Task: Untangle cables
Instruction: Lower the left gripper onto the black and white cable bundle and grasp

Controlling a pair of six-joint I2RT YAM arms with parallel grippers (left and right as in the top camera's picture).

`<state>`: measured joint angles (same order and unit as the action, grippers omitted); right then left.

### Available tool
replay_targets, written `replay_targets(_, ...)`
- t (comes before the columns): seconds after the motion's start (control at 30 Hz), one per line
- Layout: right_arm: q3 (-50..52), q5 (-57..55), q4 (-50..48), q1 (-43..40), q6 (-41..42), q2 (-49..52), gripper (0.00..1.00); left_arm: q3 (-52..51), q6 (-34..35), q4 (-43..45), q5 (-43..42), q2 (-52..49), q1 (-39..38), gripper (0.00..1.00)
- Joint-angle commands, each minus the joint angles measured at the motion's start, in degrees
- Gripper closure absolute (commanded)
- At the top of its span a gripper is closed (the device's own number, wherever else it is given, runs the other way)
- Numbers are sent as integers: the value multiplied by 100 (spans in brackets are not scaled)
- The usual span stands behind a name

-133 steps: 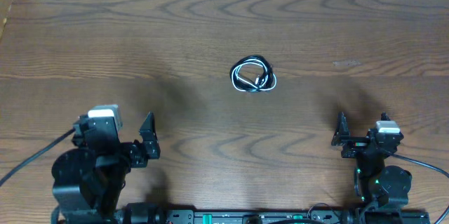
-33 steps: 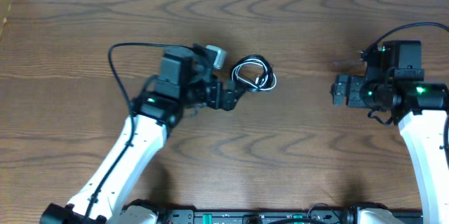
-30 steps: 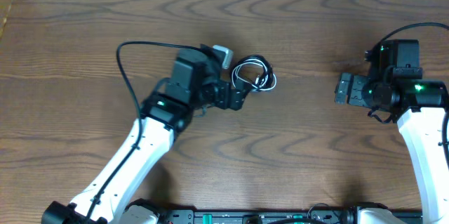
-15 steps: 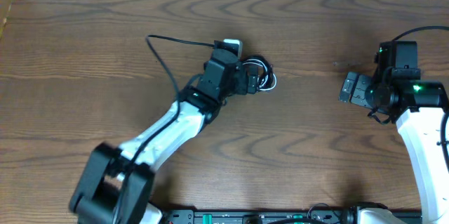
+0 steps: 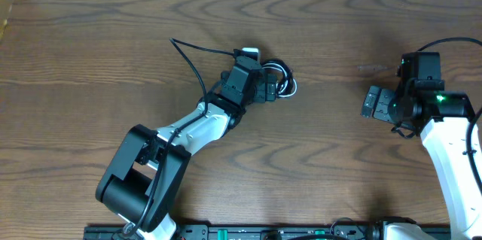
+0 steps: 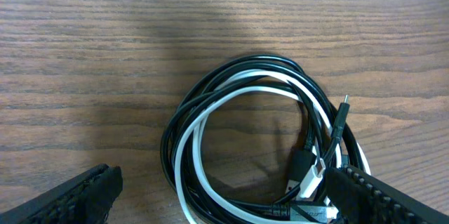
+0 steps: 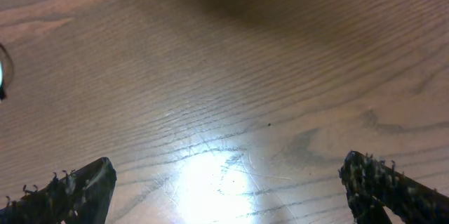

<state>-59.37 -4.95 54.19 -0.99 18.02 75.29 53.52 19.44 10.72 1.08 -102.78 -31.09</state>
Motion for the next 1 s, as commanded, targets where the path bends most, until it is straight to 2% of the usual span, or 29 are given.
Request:
replay_targets(0.0,42,-4,-22,-2,13,-17,1,94,-94,-15,133,-59,-24,2)
replay_targets(0.53,42,251,-42,417,-50,-17,1,94,-46,-138,107,-542,-24,1)
replay_targets(0.6,42,251,-46,525,-50,-17,1,94,-20,-136,90,-595,-28,9)
replay_targets(0.8,42,247,-68,734,-48,-17,1,94,24,-57,90,-608,-28,49)
replay_targets(0.87,42,232,-70,748,-48,-17,1,94,109,-31,87,-608,-28,67)
replay_targets(0.93,42,205,-63,748,-46,-17,1,94,299,2,87,-608,-28,90)
replay_targets(0.97,42,188,-61,748,-46,-17,1,94,459,39,85,-608,-28,92)
